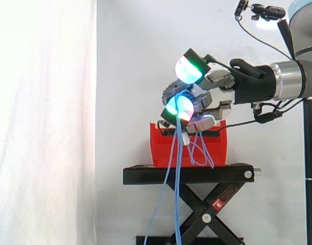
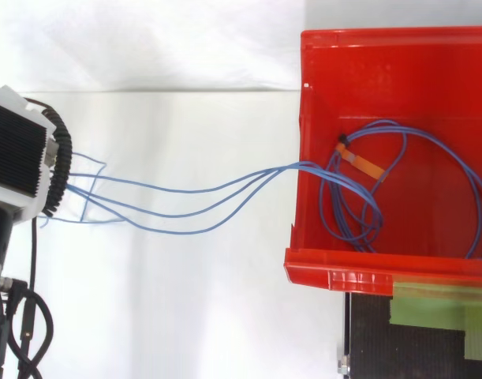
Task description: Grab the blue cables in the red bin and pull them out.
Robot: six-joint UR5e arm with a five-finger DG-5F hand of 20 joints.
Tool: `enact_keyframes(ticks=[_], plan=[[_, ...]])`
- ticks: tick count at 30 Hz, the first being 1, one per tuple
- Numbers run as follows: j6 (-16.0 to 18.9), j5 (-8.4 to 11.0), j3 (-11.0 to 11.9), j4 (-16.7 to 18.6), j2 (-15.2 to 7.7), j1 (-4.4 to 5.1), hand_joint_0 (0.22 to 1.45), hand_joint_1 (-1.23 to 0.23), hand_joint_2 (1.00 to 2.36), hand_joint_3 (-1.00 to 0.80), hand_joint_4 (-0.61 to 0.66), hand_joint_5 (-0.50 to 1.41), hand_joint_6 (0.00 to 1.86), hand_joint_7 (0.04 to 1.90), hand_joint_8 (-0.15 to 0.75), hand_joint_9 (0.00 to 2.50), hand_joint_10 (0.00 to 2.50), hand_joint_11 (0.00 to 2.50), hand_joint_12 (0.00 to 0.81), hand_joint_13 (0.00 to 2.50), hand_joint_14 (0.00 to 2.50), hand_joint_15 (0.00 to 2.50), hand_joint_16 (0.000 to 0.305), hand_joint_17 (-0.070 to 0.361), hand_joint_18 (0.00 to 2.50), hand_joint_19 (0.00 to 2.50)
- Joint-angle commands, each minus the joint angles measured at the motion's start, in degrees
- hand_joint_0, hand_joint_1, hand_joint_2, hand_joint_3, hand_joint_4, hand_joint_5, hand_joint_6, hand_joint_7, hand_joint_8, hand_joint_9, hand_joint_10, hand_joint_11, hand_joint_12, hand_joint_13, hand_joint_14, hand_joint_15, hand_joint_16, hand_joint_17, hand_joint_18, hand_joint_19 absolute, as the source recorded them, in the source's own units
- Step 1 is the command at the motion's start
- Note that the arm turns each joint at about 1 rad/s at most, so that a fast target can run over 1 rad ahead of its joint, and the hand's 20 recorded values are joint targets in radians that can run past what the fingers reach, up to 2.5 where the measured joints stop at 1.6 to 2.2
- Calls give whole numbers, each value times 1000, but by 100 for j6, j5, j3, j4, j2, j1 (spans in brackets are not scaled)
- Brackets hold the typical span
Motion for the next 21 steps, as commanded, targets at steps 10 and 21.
enact_keyframes(ticks=[10,21], plan=[[0,0,-3,-5,1,0,632,-715,1000,-1000,146,913,303,784,249,1246,1206,1569,387,1459,11,1463,64,144,904,717],[0,9,-3,-13,1,0,700,-806,1000,-1000,112,954,399,791,227,1281,1227,1635,355,1445,14,1495,58,130,885,731]])
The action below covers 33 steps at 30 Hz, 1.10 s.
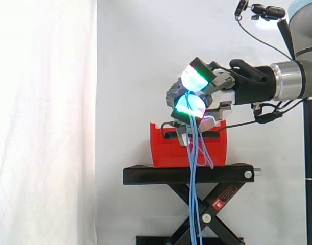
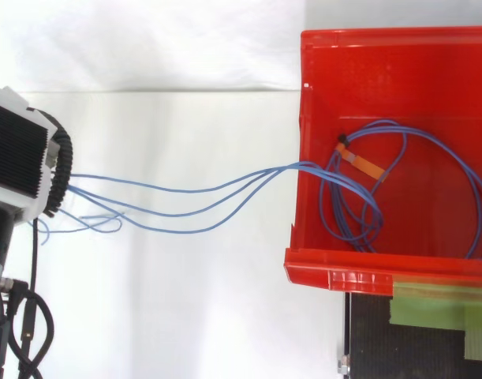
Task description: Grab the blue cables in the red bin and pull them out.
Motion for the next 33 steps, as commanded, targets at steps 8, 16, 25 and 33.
enact_keyframes(ticks=[8,16,25,33], plan=[[0,1,-10,-9,5,-1,798,-868,1000,-1000,114,926,376,821,204,1258,1160,1741,313,1420,17,1521,53,119,852,749],[0,-7,-18,0,5,8,805,-858,1000,-1000,125,839,365,788,205,1214,1144,1707,318,1415,14,1511,53,120,843,750],[0,-7,-10,8,5,17,818,-914,1000,-1000,122,710,479,691,204,1136,1187,1651,322,1396,14,1512,54,121,829,744],[-26,-16,-10,79,5,17,823,-935,1000,-1000,120,692,602,648,203,1123,1231,1611,321,1384,14,1501,53,120,816,746]])
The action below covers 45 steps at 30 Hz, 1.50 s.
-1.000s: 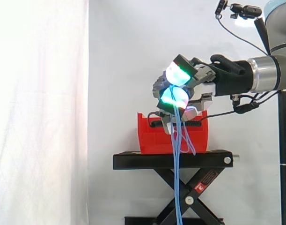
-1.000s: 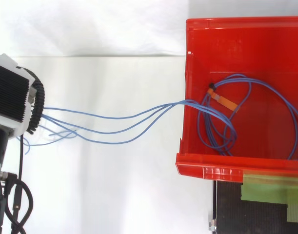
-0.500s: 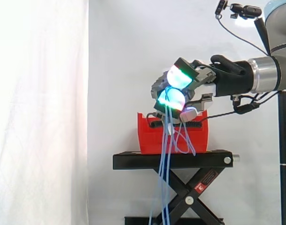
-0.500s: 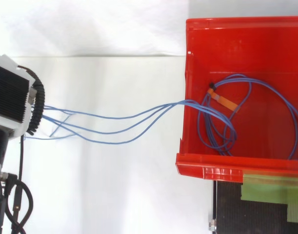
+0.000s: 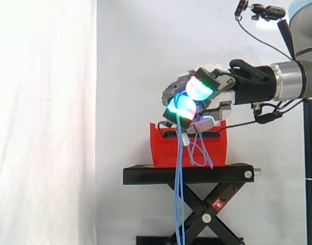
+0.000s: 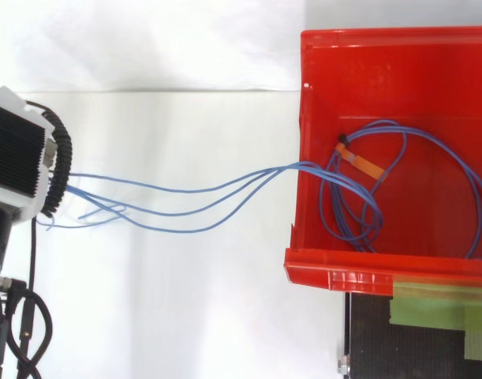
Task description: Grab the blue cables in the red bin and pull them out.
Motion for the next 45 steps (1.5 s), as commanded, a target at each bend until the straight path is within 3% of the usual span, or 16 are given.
enact_keyframes(ticks=[1,7,21,25,26,28,29,32,33,39,45], plan=[[-37,-8,-6,59,3,4,833,-936,1000,-1000,111,679,679,615,205,1124,1245,1612,320,1387,14,1488,53,119,817,748],[-336,-70,-6,191,3,4,913,-937,1000,-1000,93,617,1004,536,196,1122,1328,1601,310,1390,15,1498,51,116,828,737],[-943,-334,3,560,3,-5,952,-928,1000,-1000,65,587,1093,491,197,1105,1394,1560,302,1390,16,1505,51,115,834,738],[-1558,-597,-6,965,3,-5,957,-928,1000,-1000,66,583,1101,486,197,1099,1402,1546,316,1388,15,1504,51,115,833,740],[-1989,-808,3,1263,3,-14,957,-928,1000,-1000,60,583,1101,487,196,1098,1400,1555,313,1390,15,1493,51,115,833,740],[-2270,-949,-6,1430,3,-22,958,-928,1000,-1000,67,582,1103,485,199,1098,1404,1548,313,1389,16,1502,51,115,833,739],[-2744,-1212,3,1773,3,-22,959,-928,1000,-1000,68,583,1106,476,197,1099,1400,1558,309,1389,15,1505,51,115,834,740],[-3245,-1520,-6,2230,3,-40,960,-929,1000,-1000,60,583,1105,479,197,1098,1395,1572,310,1391,16,1495,51,115,833,740],[-3377,-1678,-6,2582,3,-49,960,-928,1000,-1000,60,583,1105,478,190,1098,1399,1553,309,1389,16,1504,51,114,831,746],[-3342,-1828,-6,3171,-5,-93,960,-930,1000,-1000,64,583,1104,479,191,1099,1395,1557,309,1389,16,1505,51,114,833,740],[-2955,-1854,-6,3258,3,-119,961,-929,1000,-1000,58,582,1103,479,195,1097,1395,1549,313,1390,15,1493,51,114,830,739]])
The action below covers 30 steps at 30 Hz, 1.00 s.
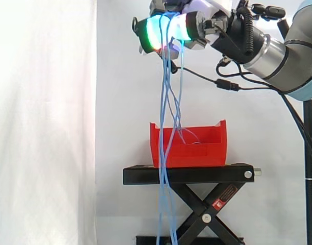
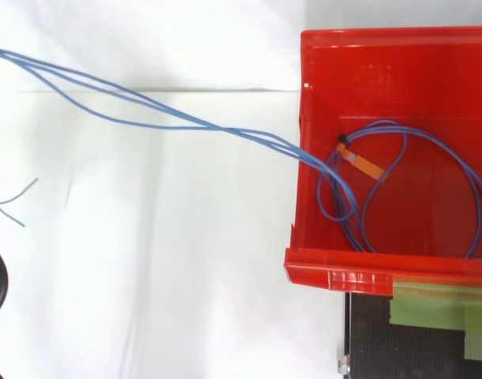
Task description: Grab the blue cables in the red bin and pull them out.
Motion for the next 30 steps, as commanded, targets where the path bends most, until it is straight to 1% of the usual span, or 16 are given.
enact_keyframes(ticks=[1,4,6,7,9,11,12,16,19,23,24,25,26,28,29,30], plan=[[247,-6,0,68,7,-12,961,-929,1000,-1000,59,582,1101,487,200,1098,1396,1550,309,1389,15,1503,51,114,831,740],[423,56,0,68,7,-12,961,-929,1000,-1000,55,582,1102,479,197,1098,1396,1551,306,1387,15,1504,51,114,832,740],[713,311,-26,50,7,-3,960,-930,1000,-1000,56,582,1103,478,190,1098,1395,1554,310,1387,16,1503,51,114,833,738],[775,363,-44,42,7,-12,960,-930,1000,-1000,58,581,1104,476,192,1098,1394,1560,310,1387,15,1505,51,114,831,747],[1065,583,-167,33,7,-3,961,-928,1000,-1000,56,582,1102,479,199,1099,1395,1556,313,1388,16,1492,51,114,831,741],[1232,697,-246,33,7,6,962,-928,1000,-1000,58,582,1102,477,199,1099,1395,1557,311,1387,16,1508,51,114,831,740],[1434,847,-334,42,7,15,962,-928,1000,-1000,58,581,1103,477,198,1099,1397,1552,316,1387,15,1501,51,114,831,738],[1610,952,-369,42,7,32,962,-927,1000,-1000,58,582,1101,480,199,1101,1396,1542,310,1387,15,1492,51,114,829,739],[1504,882,-378,50,7,41,960,-927,1000,-1000,50,583,1098,483,197,1100,1389,1558,314,1383,17,1497,51,114,829,749],[1038,513,-378,165,7,41,961,-925,1000,-1000,56,583,1096,482,198,1099,1386,1559,317,1385,15,1491,51,114,830,739],[766,355,-369,252,7,41,961,-925,1000,-1000,50,584,1094,484,198,1099,1387,1556,313,1384,16,1498,51,114,830,740],[766,355,-369,252,7,41,962,-925,1000,-1000,51,584,1095,483,190,1098,1385,1559,307,1384,16,1498,51,114,830,740],[318,126,-378,367,-2,41,961,-925,1000,-1000,57,584,1095,482,199,1099,1386,1555,313,1384,15,1499,50,113,828,740],[63,12,-378,419,7,32,962,-924,1000,-1000,50,583,1095,483,198,1099,1384,1560,307,1384,16,1492,51,114,829,739],[-289,-182,-378,507,-2,32,962,-924,1000,-1000,53,583,1094,482,200,1098,1383,1555,311,1385,16,1489,50,113,830,739],[-456,-296,-378,560,-2,32,962,-925,1000,-1000,50,583,1093,483,199,1099,1388,1534,307,1384,15,1502,51,114,830,740]])
